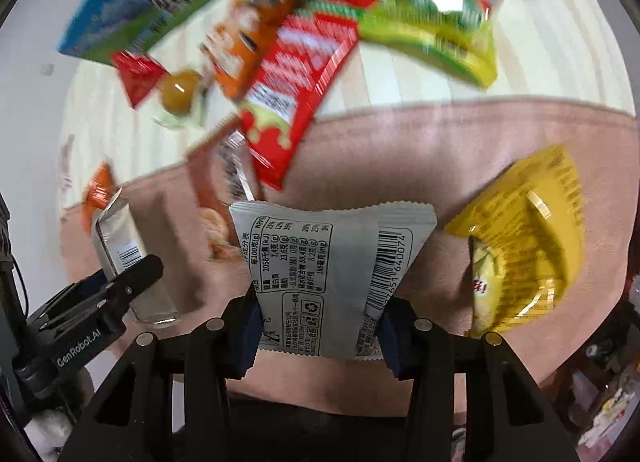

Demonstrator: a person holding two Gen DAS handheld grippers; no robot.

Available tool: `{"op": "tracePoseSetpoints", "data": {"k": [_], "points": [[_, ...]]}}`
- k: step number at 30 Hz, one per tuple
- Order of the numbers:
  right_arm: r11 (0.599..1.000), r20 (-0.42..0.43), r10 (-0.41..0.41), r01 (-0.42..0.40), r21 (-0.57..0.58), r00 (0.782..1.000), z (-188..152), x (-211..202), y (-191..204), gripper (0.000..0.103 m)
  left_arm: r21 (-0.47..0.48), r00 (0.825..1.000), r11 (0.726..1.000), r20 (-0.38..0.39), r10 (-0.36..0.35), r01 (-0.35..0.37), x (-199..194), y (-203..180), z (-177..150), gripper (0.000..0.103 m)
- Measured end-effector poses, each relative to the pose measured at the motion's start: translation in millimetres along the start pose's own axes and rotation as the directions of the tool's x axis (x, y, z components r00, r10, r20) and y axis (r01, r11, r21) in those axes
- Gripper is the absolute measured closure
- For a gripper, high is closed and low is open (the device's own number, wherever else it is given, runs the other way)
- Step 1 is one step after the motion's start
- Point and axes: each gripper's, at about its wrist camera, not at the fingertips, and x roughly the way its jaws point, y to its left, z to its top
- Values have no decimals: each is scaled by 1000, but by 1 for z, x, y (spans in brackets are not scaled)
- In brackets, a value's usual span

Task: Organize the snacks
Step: 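Lower both white packets into the box and open both tools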

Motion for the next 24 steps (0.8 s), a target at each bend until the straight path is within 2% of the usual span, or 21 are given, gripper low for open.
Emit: {"op": "tracePoseSetpoints", "data": {"k": [3, 7, 11, 13, 15, 18, 24], "points": [[998, 37, 56, -56, -13, 998, 6, -31, 2, 52, 14, 997, 998, 59, -55, 54, -38, -12, 12, 45], [993, 112, 117, -112, -48, 987, 29, -84, 12, 52, 48, 982, 992, 141, -123, 118, -92, -26, 44, 45], [986, 194, 158, -144, -87, 968, 67, -134, 34, 52, 83, 962, 985, 220, -164, 148, -137, -27, 99, 45], [986, 237, 146, -122, -113, 961, 87, -158, 41, 52, 105, 957, 986, 247, -155, 132, -151, -32, 126, 45], [987, 276, 124, -88, -137, 953, 107, -174, 58, 52, 115, 956, 987, 260, -138, 112, -158, -32, 149, 45], [984, 331, 73, -14, -178, 941, 144, -197, 69, 52, 124, 965, 990, 246, -94, 65, -154, -31, 189, 45], [974, 317, 20, 53, -222, 948, 216, -195, 90, 52, 125, 989, 992, 145, -24, 6, -118, -25, 259, 45]]}}
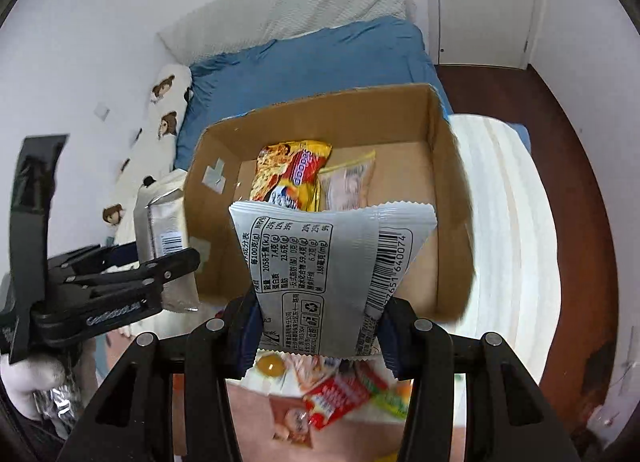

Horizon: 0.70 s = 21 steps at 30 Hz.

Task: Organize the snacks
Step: 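Lower both white packets into the box and open both tools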

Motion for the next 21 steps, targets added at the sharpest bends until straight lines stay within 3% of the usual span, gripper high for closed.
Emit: {"op": "tracePoseSetpoints", "data": {"k": [4, 10, 20, 21], "points": [[1000, -73, -9, 8, -22, 997, 24, 33, -4, 52, 4, 996, 1000, -84, 3, -3, 34, 7, 22, 45], [1000, -196, -1, -5, -28, 981, 24, 94, -5, 52, 8, 979, 1000, -205, -5, 6, 82, 11, 34, 45], [999, -280, 4, -14, -34, 960, 18, 142, -2, 51, -28, 959, 999, -282, -41, 35, 116, 23, 25, 43], [1000, -289, 11, -18, -20, 957, 19, 147, -3, 45, -32, 958, 999, -282, -48, 41, 116, 23, 24, 43]]}}
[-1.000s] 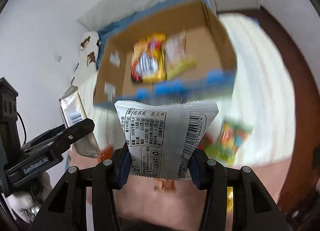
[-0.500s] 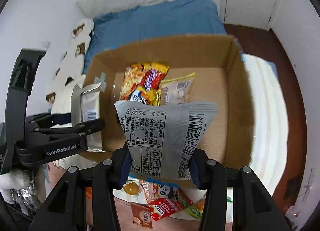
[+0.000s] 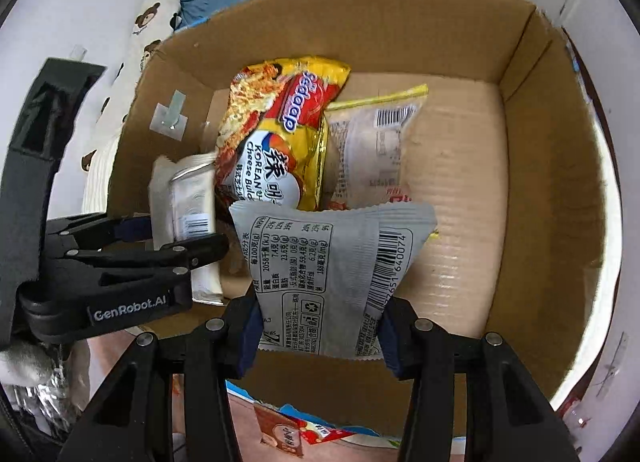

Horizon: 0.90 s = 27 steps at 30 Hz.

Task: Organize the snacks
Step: 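Lower both white packets into the box and open both tools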

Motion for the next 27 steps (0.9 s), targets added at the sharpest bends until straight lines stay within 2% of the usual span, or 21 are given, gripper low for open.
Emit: {"op": "tracePoseSetpoints", "data": {"k": [1, 2, 3, 5, 6, 7, 13, 19, 22, 27], "points": [[1000, -10, 15, -14, 12, 1000, 2, 4, -1, 31, -2, 1000, 1000, 4, -8, 8, 0, 1, 0, 43], [1000, -6, 13, -13, 17, 1000, 1, 4, -3, 24, -7, 1000, 1000, 16, -12, 12, -2, 3, -1, 39], [1000, 2, -4, 4, 15, 1000, 1, 3, -3, 21, -14, 1000, 1000, 27, -14, 14, -3, 5, -1, 35], [1000, 7, -20, 20, 12, 1000, 2, 3, -4, 19, -35, 998, 999, 52, -24, 25, -8, 11, -3, 12], [1000, 1, -29, 29, 8, 1000, 2, 4, -4, 10, -43, 998, 999, 60, -32, 34, -10, 13, -4, 11], [999, 1, -43, 43, 10, 999, 1, 3, -4, 7, -49, 997, 998, 66, -36, 39, -11, 14, -4, 11], [997, 17, -79, 79, 11, 997, -3, -4, -6, 7, -61, 994, 997, 105, -37, 43, -30, 18, -10, 11], [995, 86, -99, 97, 35, 991, -13, -22, -8, 7, -57, 983, 998, 182, -10, 21, -49, 4, -20, 11], [993, 127, -115, 111, 43, 985, -19, -32, -7, 7, -57, 973, 998, 232, 3, 10, -63, 2, -32, 11], [990, 197, -139, 130, 56, 971, -31, -53, -6, 7, -65, 945, 998, 324, 44, -24, -87, -2, -53, 11]]}}
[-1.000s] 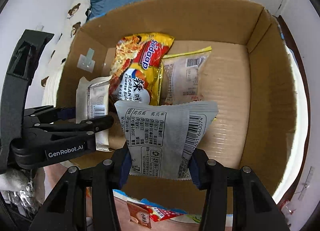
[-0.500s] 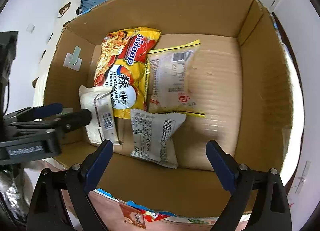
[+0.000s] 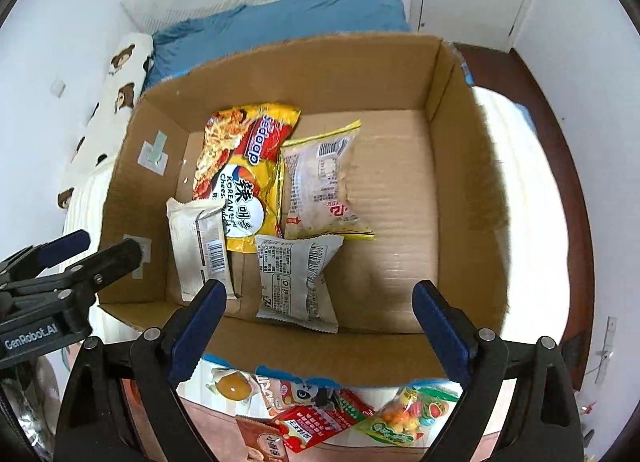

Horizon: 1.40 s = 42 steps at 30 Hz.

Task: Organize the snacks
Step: 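Lower both white packets into the box and open both tools, then grasp the orange chip bag with left tool while right tool grasps the brown cookie packet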

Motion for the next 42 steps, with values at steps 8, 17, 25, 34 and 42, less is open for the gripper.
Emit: {"op": "tracePoseSetpoints", "data": {"k": [8, 17, 25, 34, 42], "points": [[999, 135, -31, 33, -16, 990, -24, -50, 6, 7, 6, 991, 1000, 135, 21, -22, -49, -3, -27, 11], [999, 240, -18, 25, -27, 971, -67, -109, 16, 7, -14, 977, 999, 213, -31, 35, -100, 2, -70, 11], [998, 205, 60, -60, -2, 977, -121, -115, 19, 7, -44, 972, 999, 236, -17, 28, -128, 24, -118, 11], [988, 73, 125, -131, 82, 989, -190, -47, 26, 7, -217, 996, 975, 56, 69, -55, -74, 96, -196, 11], [982, -46, 141, -134, 137, 989, -218, 30, 40, 7, -349, 986, 933, -165, 28, -85, 17, 151, -230, 11]]}}
